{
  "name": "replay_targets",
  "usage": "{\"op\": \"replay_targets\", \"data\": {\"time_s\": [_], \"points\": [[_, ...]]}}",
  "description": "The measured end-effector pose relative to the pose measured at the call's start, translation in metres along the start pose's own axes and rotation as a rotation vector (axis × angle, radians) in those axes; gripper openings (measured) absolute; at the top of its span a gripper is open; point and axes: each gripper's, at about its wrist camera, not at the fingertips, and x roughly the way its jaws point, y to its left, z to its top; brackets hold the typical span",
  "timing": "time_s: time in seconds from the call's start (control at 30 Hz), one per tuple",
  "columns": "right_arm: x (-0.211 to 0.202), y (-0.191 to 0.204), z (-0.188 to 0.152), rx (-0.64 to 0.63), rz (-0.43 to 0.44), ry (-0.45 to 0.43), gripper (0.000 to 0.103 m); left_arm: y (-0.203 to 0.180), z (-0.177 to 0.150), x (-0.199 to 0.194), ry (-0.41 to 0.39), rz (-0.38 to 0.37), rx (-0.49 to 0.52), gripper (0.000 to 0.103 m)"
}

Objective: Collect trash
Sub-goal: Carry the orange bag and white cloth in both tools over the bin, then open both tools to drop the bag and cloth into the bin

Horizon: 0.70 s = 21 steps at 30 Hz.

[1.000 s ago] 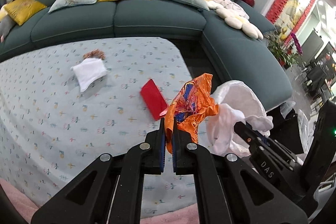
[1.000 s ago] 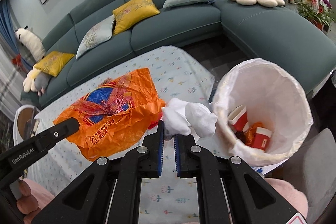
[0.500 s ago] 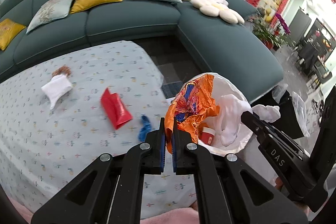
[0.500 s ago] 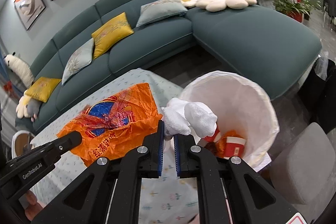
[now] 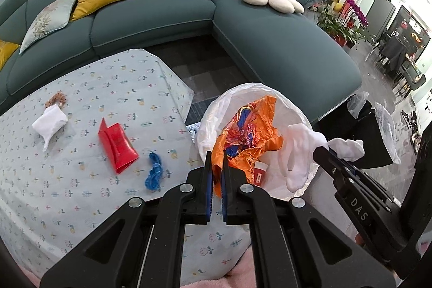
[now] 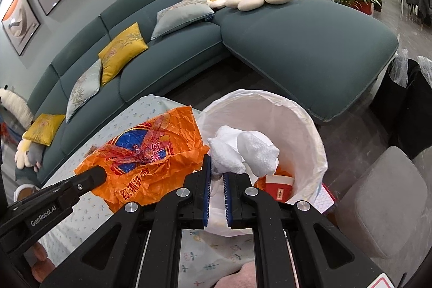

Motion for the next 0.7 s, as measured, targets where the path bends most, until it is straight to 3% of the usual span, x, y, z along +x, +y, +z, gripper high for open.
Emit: {"op": "replay_targets", "data": {"time_s": [0.33, 0.4, 0.47, 0.6, 0.7], "points": [[0.016, -0.012, 0.006, 0.017, -0.005, 0.019, 0.011, -0.014, 0.009, 0.018, 0.014, -0.021, -0.001, 0.008], [0.017, -0.011, 0.007, 0.017, -0.012, 0.017, 0.016, -0.016, 0.01, 0.02, 0.011, -0.008, 0.002, 0.016], [0.017, -0.01, 0.007, 0.014, -0.016, 0.016, 0.018, -0.017, 0.01, 0.02, 0.004, 0.001, 0.003, 0.031], [0.02, -0.01, 0.006, 0.009, -0.025, 0.014, 0.032, -0.014, 0.009, 0.021, 0.001, 0.018, -0.001, 0.041], [0.021, -0.008, 0.004, 0.006, -0.03, 0.015, 0.035, -0.011, 0.008, 0.021, -0.001, 0.021, -0.008, 0.043]]}}
